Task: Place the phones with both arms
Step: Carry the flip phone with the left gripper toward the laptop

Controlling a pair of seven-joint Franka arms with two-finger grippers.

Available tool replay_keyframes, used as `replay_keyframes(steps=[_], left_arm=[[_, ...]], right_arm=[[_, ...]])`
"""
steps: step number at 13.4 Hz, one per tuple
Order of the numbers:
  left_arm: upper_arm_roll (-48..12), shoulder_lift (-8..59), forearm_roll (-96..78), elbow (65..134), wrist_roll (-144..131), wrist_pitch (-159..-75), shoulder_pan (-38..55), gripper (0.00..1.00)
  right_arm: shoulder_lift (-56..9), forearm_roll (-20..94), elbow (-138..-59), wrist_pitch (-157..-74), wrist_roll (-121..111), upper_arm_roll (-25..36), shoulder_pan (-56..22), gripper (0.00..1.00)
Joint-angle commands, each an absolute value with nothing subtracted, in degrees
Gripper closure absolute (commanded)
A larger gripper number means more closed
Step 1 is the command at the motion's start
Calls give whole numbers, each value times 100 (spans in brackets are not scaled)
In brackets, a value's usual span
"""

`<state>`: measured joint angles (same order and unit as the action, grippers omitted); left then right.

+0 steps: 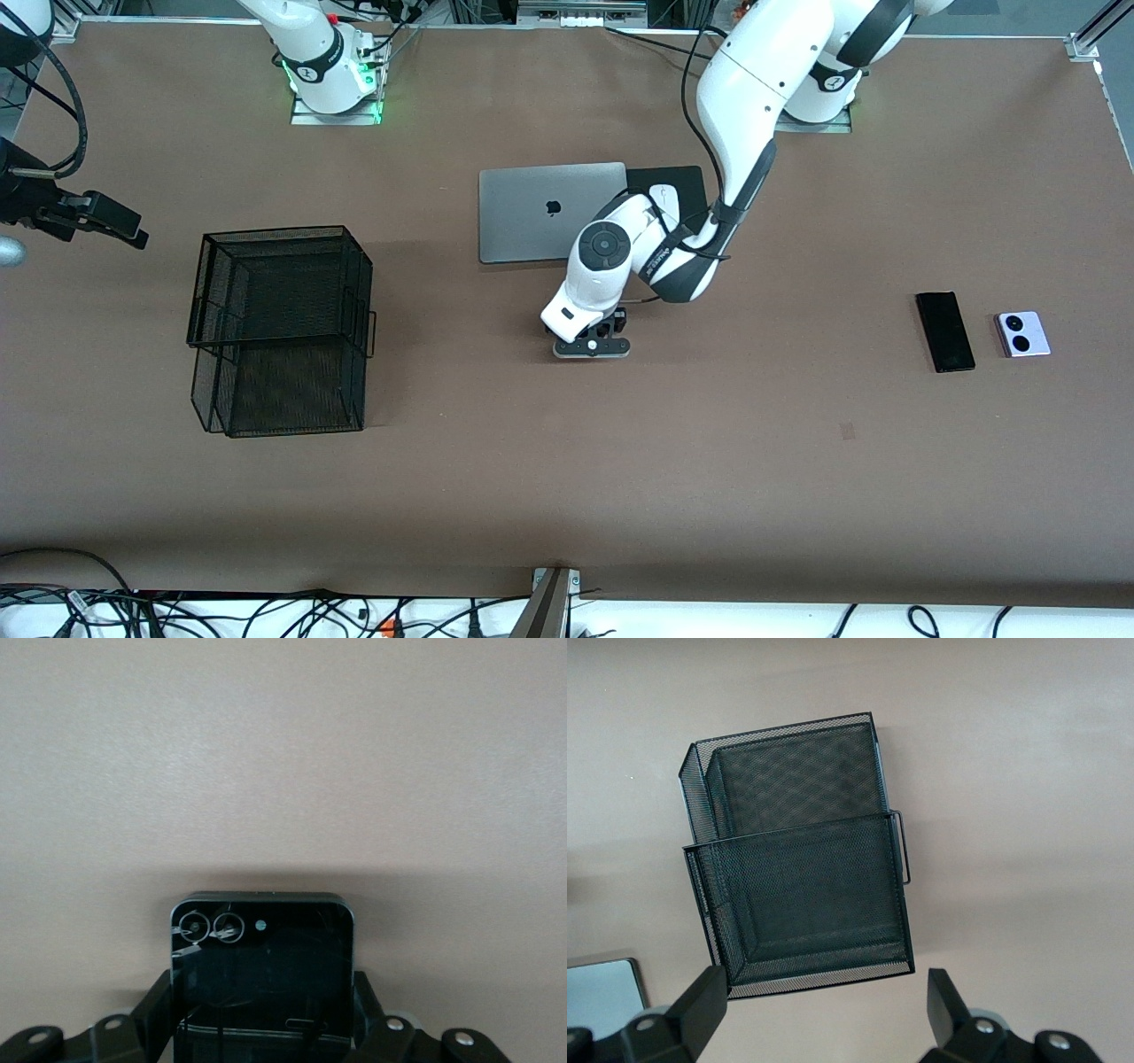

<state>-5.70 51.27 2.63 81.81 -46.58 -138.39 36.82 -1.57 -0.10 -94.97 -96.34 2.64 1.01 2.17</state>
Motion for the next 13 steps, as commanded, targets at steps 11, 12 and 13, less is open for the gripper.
replay_keyframes(steps=[11,12,13], left_arm=[[-510,4264,387,7998,-4510,-12642,3244,0],[-501,4132,387,7989,-4309,-12282,3139,0],[-501,3983,395,7989,-4141,-11939,3007,0]], right_arm=[[-202,61,-9466,-9624,395,62,-149,0],[-246,62,-9466,-9633,465,62,-254,0],[-290,53,-9466,-9642,544,62,-420,0]])
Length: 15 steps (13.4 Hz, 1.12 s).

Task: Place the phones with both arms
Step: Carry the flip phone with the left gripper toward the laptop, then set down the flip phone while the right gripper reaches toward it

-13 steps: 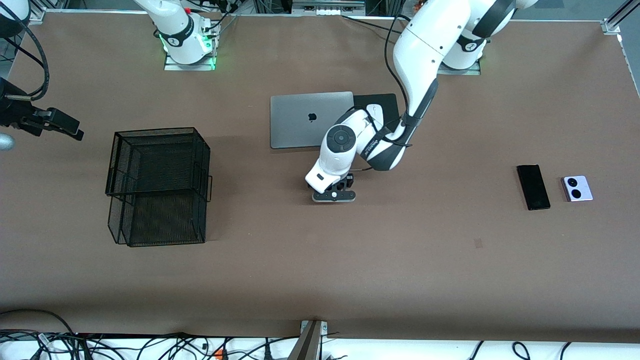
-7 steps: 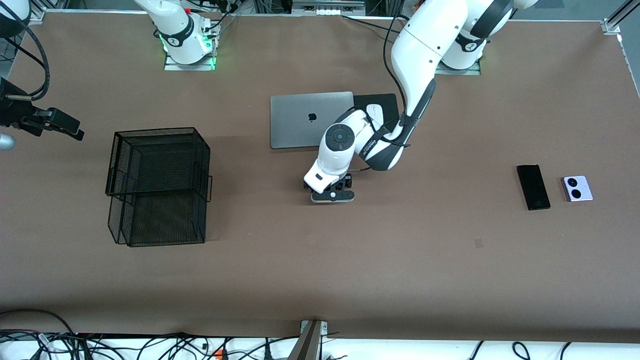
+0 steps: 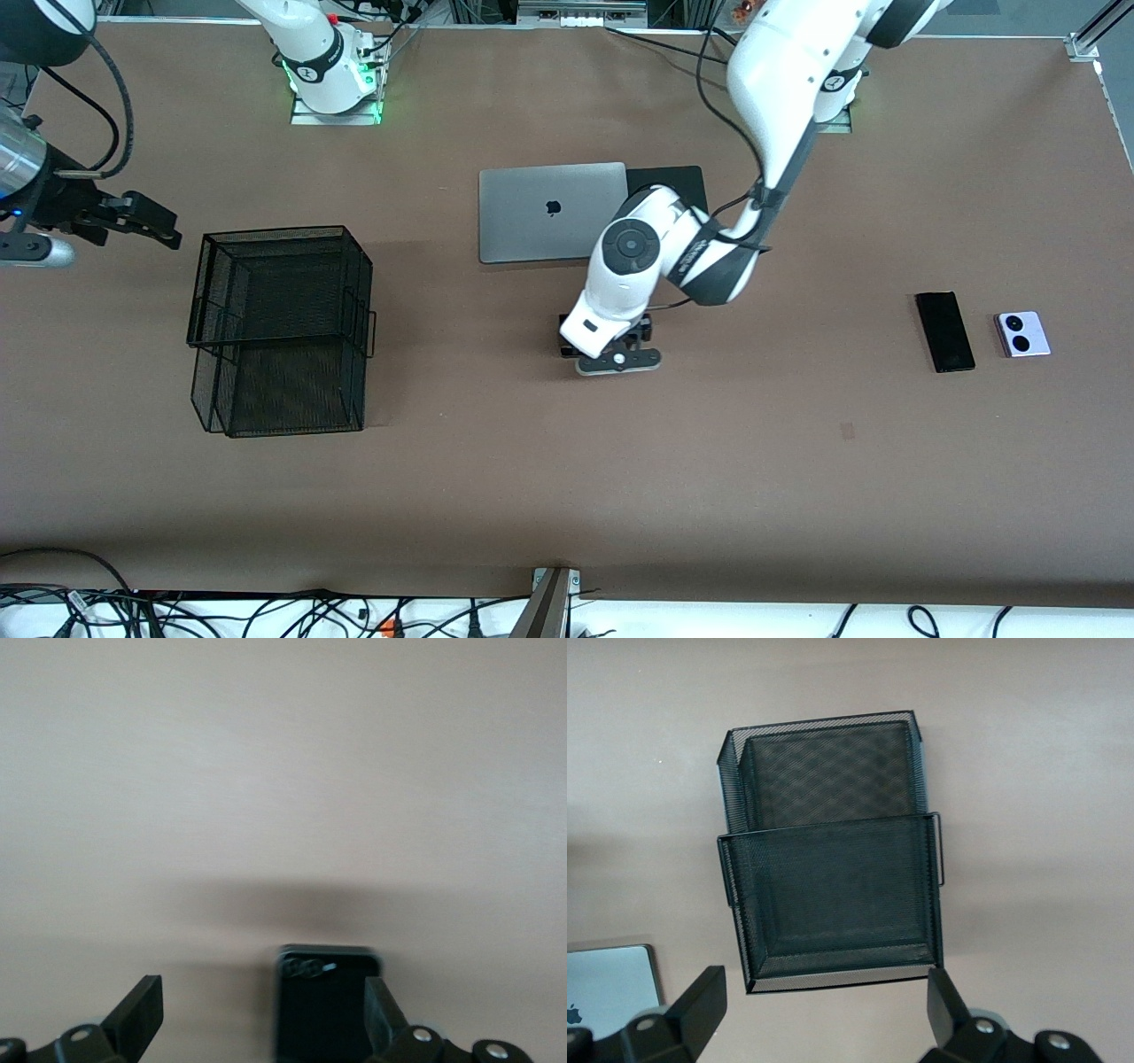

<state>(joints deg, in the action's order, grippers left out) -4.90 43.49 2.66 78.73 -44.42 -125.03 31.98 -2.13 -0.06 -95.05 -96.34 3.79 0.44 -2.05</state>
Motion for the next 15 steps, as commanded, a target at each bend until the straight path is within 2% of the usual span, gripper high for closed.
replay_keyframes(steps=[1,4,9,12,15], left_arm=[[-501,3860,396,7989,-3957,-11640,2858,0],[-440,3552,736,7998,-3045,-10708,2384,0],[-439,3226,914,8086,-2103,-9880,1496,0],[-448,3138,914,8209,-1259,-9791,741,0],[-448,3181,914,8393,-793,-9974,64,0]], right_arm=[[-334,61,-9466,-9703,693,62,-552,0],[-483,62,-9466,-9966,1369,62,-1140,0],[-869,-8,-9457,-10668,2687,62,-2370,0],[-1334,-9,-9151,-10951,3557,70,-2995,0],[-2142,-209,-8256,-10942,4646,70,-3619,0]])
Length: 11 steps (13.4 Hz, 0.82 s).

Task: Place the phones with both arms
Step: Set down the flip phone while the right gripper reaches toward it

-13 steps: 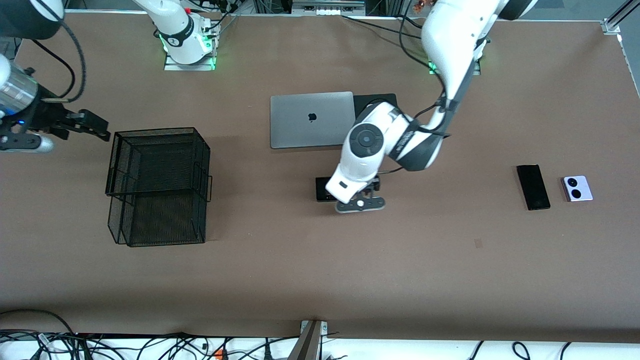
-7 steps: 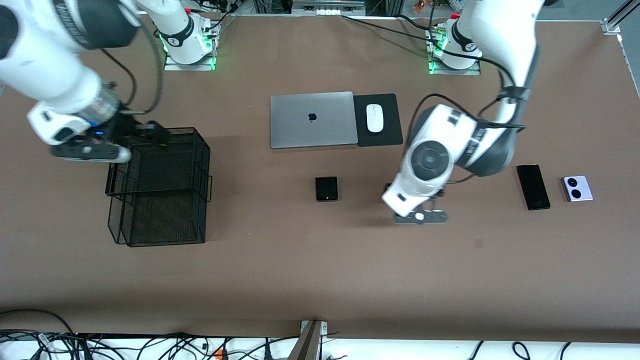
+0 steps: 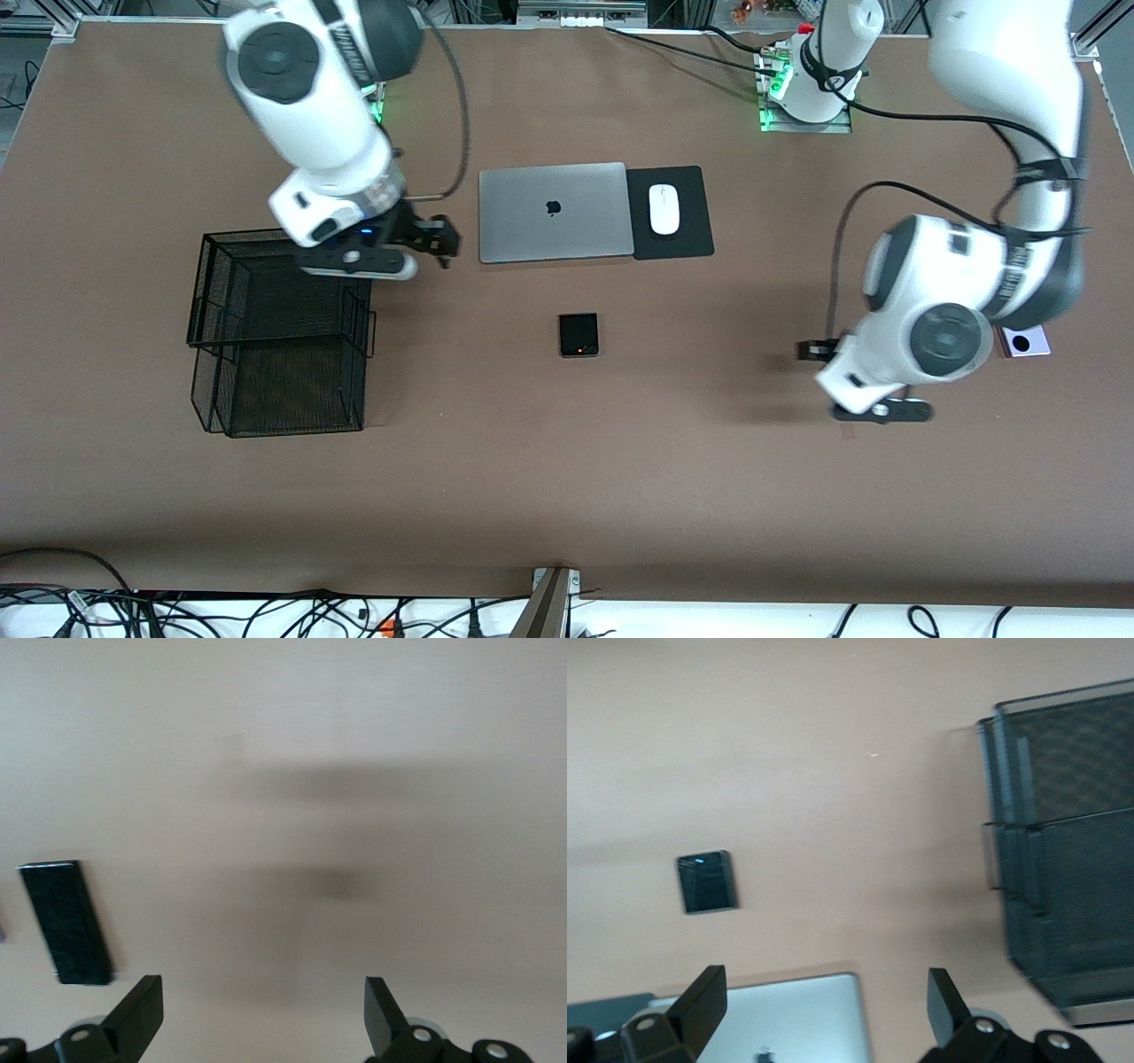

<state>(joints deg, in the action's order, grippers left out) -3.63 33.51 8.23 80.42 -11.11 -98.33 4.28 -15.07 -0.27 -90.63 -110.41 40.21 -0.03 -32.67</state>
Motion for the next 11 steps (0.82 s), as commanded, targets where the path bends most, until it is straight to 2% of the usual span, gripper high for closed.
replay_keyframes(steps=[1,4,6,7,11], left_arm=[[-448,3199,923,8550,-608,-10271,-121,0],[-448,3286,1063,9252,339,-11631,-902,0],[-448,3313,1063,9919,868,-12993,-1378,0],[-448,3313,1063,10149,940,-13347,-1571,0],[-448,3313,1063,10572,1011,-13420,-2082,0]], right_arm=[[-2432,-385,-7957,-10942,5006,70,-3847,0],[-3293,-483,-7096,-10951,5694,123,-4384,0],[-3759,-536,-6760,-11099,5713,114,-4465,0],[-3936,-588,-6724,-11292,5678,123,-4534,0],[-4525,-1028,-6741,-11784,5608,114,-4597,0]])
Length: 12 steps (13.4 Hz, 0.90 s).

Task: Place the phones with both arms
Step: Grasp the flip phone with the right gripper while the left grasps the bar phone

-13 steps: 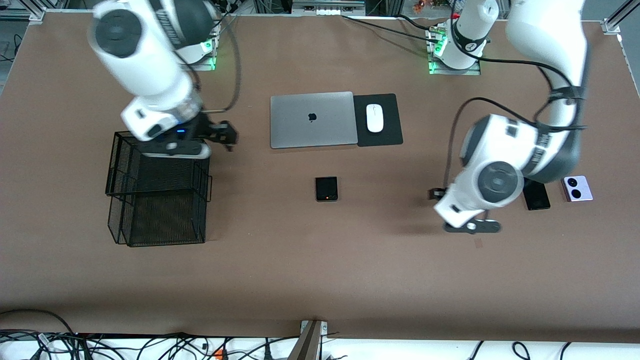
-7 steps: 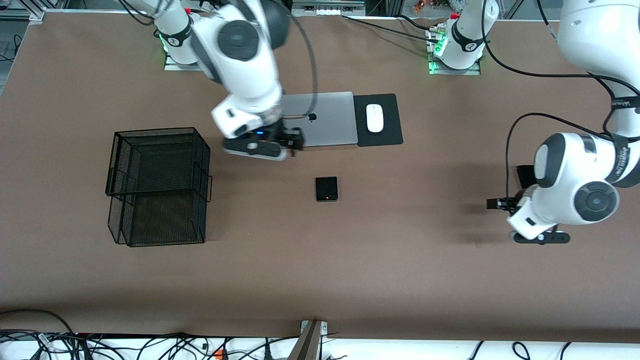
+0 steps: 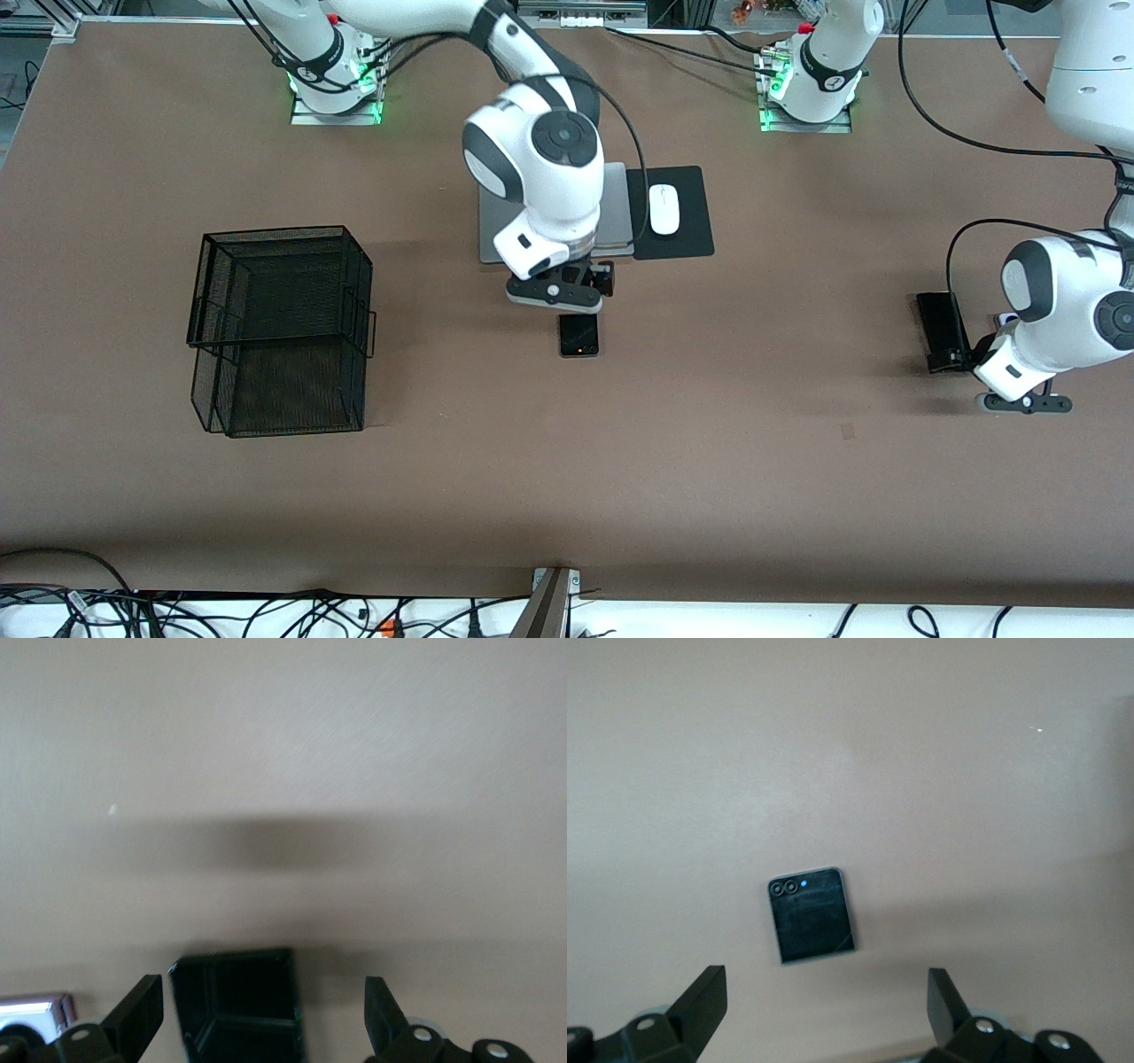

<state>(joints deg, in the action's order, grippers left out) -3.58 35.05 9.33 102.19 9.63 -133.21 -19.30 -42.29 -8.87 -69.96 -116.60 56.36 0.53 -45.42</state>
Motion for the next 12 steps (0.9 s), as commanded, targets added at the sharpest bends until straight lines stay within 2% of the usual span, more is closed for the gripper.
replay_keyframes(steps=[1,4,12], left_arm=[[-448,3331,1063,10695,1011,-13482,-2153,0],[-448,3296,1072,10977,1028,-13729,-2249,0],[-448,3314,1072,11241,1028,-13737,-2399,0]], right_arm=[[-4666,-1028,-6750,-12030,5590,114,-4579,0],[-5088,-1020,-6750,-12742,5581,123,-4570,0],[-5651,-993,-6829,-13456,5468,114,-4588,0]])
